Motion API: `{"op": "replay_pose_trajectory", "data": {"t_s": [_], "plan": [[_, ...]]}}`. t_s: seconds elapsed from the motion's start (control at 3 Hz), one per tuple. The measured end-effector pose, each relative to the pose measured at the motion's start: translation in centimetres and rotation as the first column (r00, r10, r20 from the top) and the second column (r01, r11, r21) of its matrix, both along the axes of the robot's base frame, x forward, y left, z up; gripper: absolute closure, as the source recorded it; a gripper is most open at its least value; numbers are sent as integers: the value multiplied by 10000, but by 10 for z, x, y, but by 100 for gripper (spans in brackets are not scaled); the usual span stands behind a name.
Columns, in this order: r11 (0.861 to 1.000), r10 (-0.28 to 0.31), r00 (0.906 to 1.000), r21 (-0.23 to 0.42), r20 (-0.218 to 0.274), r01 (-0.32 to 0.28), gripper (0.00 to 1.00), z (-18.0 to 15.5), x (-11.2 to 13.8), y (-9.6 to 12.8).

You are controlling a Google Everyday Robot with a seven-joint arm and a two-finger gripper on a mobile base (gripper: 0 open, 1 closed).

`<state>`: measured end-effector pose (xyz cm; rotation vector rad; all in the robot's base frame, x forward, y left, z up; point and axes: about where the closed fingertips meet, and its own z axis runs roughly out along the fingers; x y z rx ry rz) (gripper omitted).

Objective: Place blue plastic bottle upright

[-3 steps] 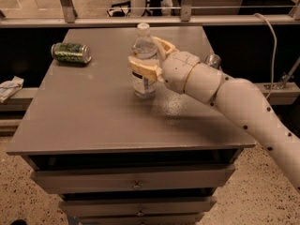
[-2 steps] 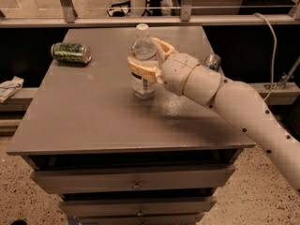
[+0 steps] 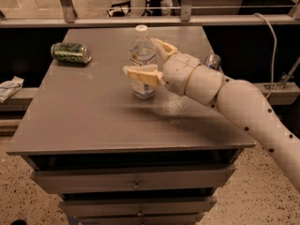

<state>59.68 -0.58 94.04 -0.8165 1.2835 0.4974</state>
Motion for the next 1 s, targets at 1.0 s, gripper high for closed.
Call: {"op": "replay_pose_trajectory", "data": {"t_s": [1.0], "plan": [[9992,58,9865,392,-1634,6,0,15,-16,-54]]}}
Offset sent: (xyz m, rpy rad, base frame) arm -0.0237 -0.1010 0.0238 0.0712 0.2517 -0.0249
